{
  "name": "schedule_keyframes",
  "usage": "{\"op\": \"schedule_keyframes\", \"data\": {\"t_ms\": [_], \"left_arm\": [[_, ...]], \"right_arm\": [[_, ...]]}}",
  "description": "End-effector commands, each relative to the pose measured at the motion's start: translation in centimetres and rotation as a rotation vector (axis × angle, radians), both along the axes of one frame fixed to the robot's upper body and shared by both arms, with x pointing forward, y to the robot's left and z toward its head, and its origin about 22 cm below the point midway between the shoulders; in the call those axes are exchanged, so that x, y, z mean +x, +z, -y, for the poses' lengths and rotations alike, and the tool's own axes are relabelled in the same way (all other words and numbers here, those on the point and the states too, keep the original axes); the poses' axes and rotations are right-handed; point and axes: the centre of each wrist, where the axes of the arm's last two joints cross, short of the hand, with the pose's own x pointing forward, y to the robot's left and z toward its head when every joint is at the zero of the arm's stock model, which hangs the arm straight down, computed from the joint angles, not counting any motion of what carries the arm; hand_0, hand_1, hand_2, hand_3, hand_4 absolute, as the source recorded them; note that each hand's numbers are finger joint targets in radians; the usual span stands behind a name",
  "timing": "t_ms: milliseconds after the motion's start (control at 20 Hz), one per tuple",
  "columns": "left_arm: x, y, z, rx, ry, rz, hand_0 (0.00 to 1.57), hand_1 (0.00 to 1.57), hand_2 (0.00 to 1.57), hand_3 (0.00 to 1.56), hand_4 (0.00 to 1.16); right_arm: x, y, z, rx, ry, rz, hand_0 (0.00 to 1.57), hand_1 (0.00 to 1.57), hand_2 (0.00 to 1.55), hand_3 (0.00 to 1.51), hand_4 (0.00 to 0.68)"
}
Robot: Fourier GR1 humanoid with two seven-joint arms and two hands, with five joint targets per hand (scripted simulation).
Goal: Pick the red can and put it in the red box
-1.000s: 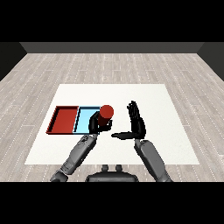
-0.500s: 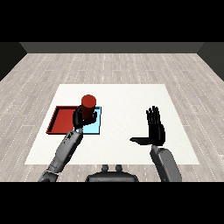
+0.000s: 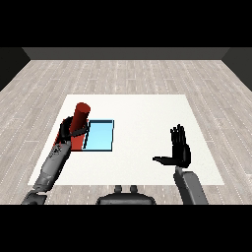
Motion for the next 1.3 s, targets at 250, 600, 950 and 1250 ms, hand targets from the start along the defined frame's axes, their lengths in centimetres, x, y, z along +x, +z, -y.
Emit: {"op": "schedule_keyframes", "data": {"t_ms": [250,600,950,1250], "left_arm": [[-0.8,-5.1,-8.7,0.164,0.211,-0.409,1.57,1.57,1.52,1.43,1.02],[-1.4,-8.4,-9.7,0.213,0.293,-0.658,0.0,0.0,0.0,0.0,0.72],[-1.0,-9.2,-8.6,0.247,0.147,-0.795,0.0,0.0,0.0,0.0,0.56],[-1.5,-8.5,-10.5,0.135,0.238,-0.674,0.0,0.0,0.0,0.0,0.0]], "right_arm": [[0.9,-0.5,0.0,-0.004,-0.036,-0.021,0.0,0.0,0.0,0.0,0.0],[3.0,-2.6,0.5,-0.028,-0.037,-0.035,0.0,0.0,0.0,0.0,0.0],[4.1,-2.7,0.0,-0.031,-0.049,-0.018,0.0,0.0,0.0,0.0,0.0],[4.9,-2.6,0.3,-0.002,-0.015,0.0,0.0,0.0,0.0,0.0,0.0]]}}
